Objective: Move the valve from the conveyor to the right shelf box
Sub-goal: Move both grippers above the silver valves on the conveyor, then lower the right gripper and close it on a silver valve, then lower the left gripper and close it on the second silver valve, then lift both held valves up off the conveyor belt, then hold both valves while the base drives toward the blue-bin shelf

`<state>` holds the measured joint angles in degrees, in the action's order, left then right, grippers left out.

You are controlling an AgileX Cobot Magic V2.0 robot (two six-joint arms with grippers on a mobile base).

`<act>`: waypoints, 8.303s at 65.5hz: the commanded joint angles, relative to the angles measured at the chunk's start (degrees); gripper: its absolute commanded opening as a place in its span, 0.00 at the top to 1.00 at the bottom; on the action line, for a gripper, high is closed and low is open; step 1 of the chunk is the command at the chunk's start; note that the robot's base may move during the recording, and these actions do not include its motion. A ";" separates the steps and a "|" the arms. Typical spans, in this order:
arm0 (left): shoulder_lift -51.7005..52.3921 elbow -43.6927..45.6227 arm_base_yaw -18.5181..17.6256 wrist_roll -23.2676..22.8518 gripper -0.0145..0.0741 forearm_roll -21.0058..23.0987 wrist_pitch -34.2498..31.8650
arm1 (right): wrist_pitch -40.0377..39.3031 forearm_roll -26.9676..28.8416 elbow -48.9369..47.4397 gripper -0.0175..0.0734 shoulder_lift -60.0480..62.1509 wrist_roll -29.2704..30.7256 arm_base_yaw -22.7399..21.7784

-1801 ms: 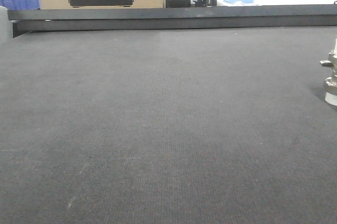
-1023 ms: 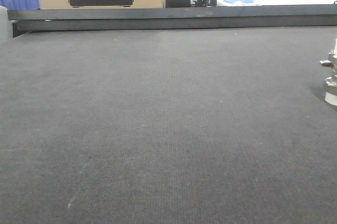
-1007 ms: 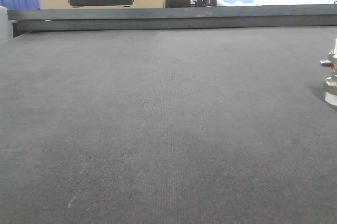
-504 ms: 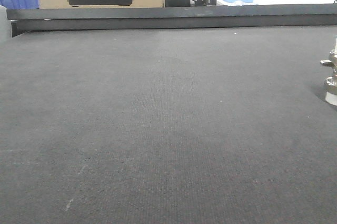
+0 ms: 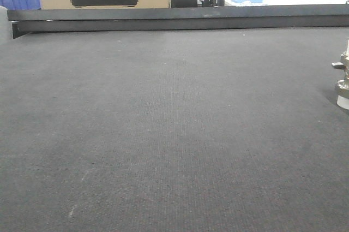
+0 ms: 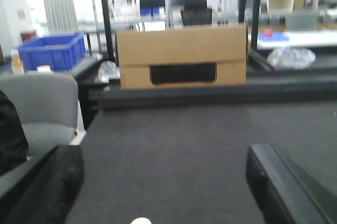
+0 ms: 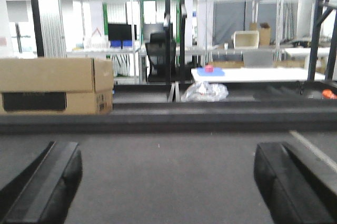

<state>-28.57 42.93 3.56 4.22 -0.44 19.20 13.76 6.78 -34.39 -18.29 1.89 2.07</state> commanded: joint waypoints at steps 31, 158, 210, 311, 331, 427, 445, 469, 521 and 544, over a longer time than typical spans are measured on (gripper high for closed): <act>-13.41 11.25 -6.86 -0.42 0.18 2.70 7.34 | 29.73 -0.96 -27.19 0.18 -36.84 5.57 1.14; -53.83 46.21 9.95 6.80 0.18 1.64 50.76 | 32.86 -0.69 -25.99 0.98 -56.73 5.16 6.03; -84.22 50.50 10.05 9.47 0.18 2.96 44.60 | 33.72 -0.23 -24.97 0.98 -53.05 5.16 7.15; -43.07 50.50 -5.57 1.08 0.96 4.28 34.63 | 27.17 -0.48 -48.16 0.98 -53.05 5.16 7.04; -43.30 50.50 -5.57 1.08 0.96 4.19 34.16 | 26.42 -0.48 -48.15 0.98 -53.05 5.16 7.04; -43.30 50.50 -5.57 1.08 0.96 4.15 33.68 | 26.42 -0.48 -48.15 0.98 -53.05 5.16 7.04; -43.30 50.50 -5.57 1.08 0.96 4.15 33.68 | 26.42 -0.48 -48.15 0.98 -53.05 5.16 7.04; -43.20 50.50 -5.57 1.08 0.96 4.15 33.69 | 26.42 -0.48 -48.15 0.98 -53.05 5.16 7.04; -43.20 50.50 -5.57 1.08 0.96 4.15 33.69 | 26.42 -0.48 -48.15 0.98 -53.05 5.16 7.04; -43.20 50.50 -5.57 1.08 0.96 4.15 33.69 | 26.42 -0.48 -48.15 0.98 -53.05 5.16 7.04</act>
<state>-72.28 92.98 -1.70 5.60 3.24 55.44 44.22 6.64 -81.56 -72.28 6.87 9.13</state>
